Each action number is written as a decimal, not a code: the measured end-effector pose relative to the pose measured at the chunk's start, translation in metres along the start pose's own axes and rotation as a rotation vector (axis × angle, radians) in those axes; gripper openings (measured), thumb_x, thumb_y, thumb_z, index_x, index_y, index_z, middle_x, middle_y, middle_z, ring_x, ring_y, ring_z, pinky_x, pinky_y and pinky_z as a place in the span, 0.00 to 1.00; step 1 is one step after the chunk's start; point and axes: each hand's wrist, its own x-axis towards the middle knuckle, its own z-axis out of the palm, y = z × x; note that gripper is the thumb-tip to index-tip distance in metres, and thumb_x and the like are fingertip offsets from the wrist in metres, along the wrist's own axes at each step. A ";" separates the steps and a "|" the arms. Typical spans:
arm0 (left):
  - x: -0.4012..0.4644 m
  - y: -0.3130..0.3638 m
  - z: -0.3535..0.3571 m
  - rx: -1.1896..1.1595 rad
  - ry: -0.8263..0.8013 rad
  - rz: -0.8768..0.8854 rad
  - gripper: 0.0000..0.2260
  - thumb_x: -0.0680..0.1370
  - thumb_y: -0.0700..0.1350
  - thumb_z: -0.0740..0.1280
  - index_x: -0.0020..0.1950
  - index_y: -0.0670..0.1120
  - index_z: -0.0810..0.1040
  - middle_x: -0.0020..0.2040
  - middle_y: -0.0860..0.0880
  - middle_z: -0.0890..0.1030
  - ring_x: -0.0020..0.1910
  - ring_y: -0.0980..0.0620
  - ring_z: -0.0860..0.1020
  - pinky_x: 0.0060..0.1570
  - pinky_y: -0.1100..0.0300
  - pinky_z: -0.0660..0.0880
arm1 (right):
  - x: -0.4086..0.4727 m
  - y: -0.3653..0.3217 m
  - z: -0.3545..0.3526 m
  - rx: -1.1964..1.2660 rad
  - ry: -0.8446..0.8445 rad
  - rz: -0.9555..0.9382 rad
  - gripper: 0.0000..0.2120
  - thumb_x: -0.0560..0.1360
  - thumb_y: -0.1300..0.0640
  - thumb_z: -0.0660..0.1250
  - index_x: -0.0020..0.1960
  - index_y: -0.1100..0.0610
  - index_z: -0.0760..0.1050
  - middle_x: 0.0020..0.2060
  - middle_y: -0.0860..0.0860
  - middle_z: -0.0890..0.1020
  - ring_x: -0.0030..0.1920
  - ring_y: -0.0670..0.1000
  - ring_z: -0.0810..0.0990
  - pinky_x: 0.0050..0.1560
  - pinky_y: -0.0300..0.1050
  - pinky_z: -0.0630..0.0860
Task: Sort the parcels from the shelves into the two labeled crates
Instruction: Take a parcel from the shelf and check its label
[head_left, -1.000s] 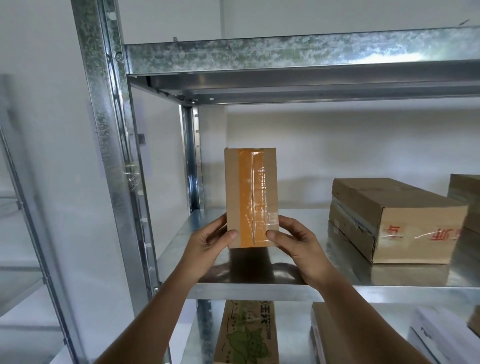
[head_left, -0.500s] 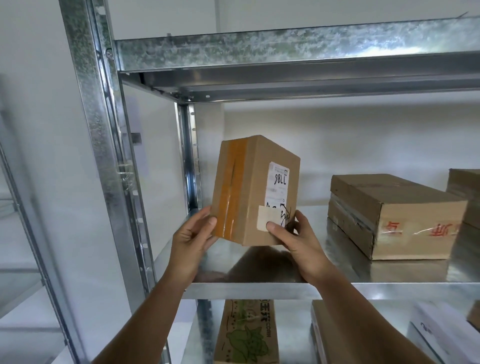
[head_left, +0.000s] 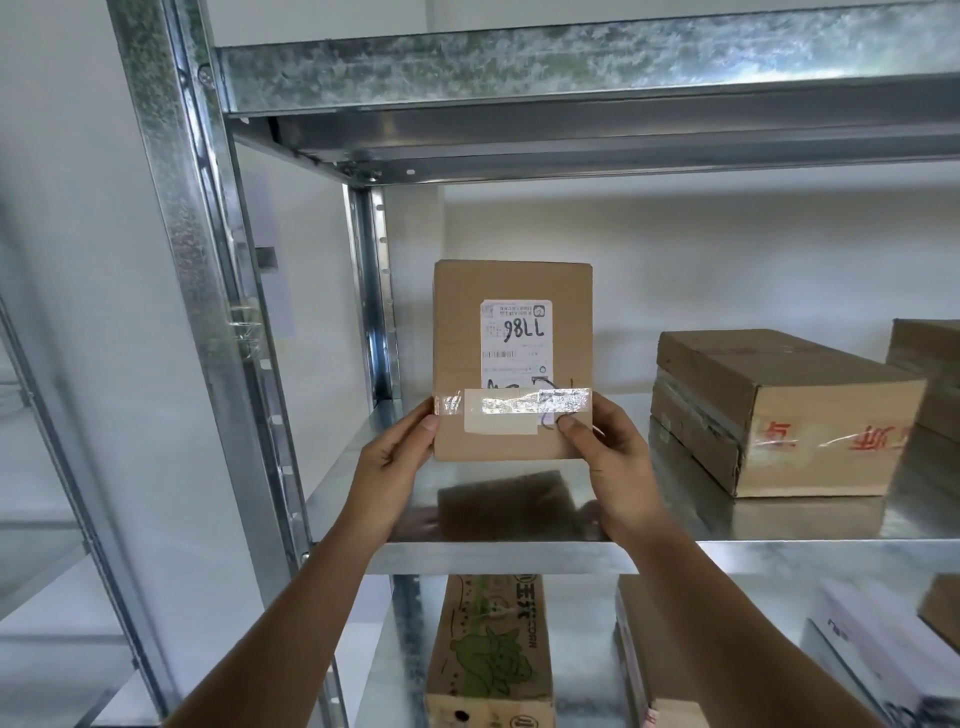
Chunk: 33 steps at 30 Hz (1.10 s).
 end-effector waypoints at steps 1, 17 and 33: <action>0.000 0.000 0.000 0.004 -0.003 -0.005 0.15 0.82 0.46 0.63 0.69 0.53 0.76 0.57 0.60 0.84 0.60 0.60 0.80 0.61 0.66 0.75 | 0.000 0.000 0.000 -0.003 -0.002 0.001 0.17 0.78 0.63 0.70 0.65 0.53 0.78 0.53 0.46 0.86 0.53 0.48 0.85 0.46 0.36 0.80; 0.004 -0.006 -0.004 0.000 0.006 -0.054 0.15 0.83 0.49 0.62 0.69 0.56 0.75 0.61 0.58 0.82 0.62 0.58 0.79 0.63 0.64 0.75 | 0.001 0.003 0.001 -0.049 -0.043 0.030 0.16 0.79 0.59 0.69 0.66 0.53 0.74 0.55 0.45 0.85 0.54 0.46 0.84 0.48 0.48 0.78; 0.010 -0.016 -0.015 0.004 -0.051 -0.072 0.14 0.77 0.63 0.63 0.62 0.74 0.74 0.69 0.58 0.76 0.70 0.55 0.73 0.73 0.45 0.67 | -0.012 -0.005 0.018 -0.261 0.056 0.077 0.14 0.80 0.55 0.67 0.65 0.48 0.73 0.58 0.44 0.83 0.59 0.49 0.81 0.57 0.50 0.79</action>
